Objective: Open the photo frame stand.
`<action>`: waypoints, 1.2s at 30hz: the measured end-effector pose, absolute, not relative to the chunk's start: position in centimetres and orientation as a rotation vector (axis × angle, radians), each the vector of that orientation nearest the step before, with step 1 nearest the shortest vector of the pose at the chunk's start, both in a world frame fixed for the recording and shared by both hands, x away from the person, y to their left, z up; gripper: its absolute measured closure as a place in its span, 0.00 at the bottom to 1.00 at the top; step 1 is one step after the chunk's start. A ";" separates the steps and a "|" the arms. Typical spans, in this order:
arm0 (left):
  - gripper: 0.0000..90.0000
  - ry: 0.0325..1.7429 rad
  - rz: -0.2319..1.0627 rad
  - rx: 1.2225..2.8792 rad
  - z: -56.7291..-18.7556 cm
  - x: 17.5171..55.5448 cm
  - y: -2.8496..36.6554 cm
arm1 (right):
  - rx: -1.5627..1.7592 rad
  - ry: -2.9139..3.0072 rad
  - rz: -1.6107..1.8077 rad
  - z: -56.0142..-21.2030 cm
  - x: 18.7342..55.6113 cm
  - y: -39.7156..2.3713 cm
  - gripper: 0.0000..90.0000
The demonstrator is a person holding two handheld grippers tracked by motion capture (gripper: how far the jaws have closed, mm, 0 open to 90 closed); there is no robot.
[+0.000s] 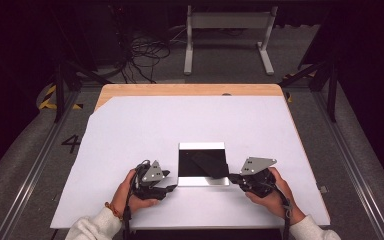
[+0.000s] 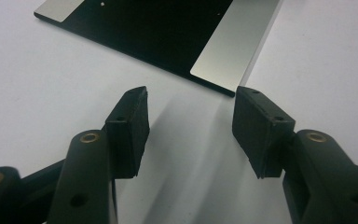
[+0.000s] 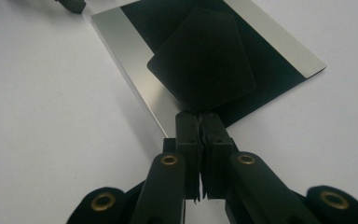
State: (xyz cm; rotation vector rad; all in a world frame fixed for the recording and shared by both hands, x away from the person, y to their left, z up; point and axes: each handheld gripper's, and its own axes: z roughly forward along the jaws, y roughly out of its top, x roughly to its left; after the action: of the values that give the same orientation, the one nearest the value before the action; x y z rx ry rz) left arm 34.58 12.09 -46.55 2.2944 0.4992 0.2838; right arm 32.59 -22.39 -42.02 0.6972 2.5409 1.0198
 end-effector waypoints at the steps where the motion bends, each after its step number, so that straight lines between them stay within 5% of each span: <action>1: 0.52 0.499 0.284 2.295 -46.5 34.6 12.1 | 0.698 2.533 1.027 -41.9 32.6 -22.4 0.98; 36: 0.52 0.501 0.268 2.288 -46.6 34.6 12.0 | 0.712 2.371 1.184 -40.9 33.2 -22.1 1.00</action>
State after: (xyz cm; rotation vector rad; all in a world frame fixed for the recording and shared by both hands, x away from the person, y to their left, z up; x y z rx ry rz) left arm 34.61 12.04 -46.61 2.2885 0.5011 0.2680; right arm 33.23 -22.11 -40.95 0.7116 2.3712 1.1838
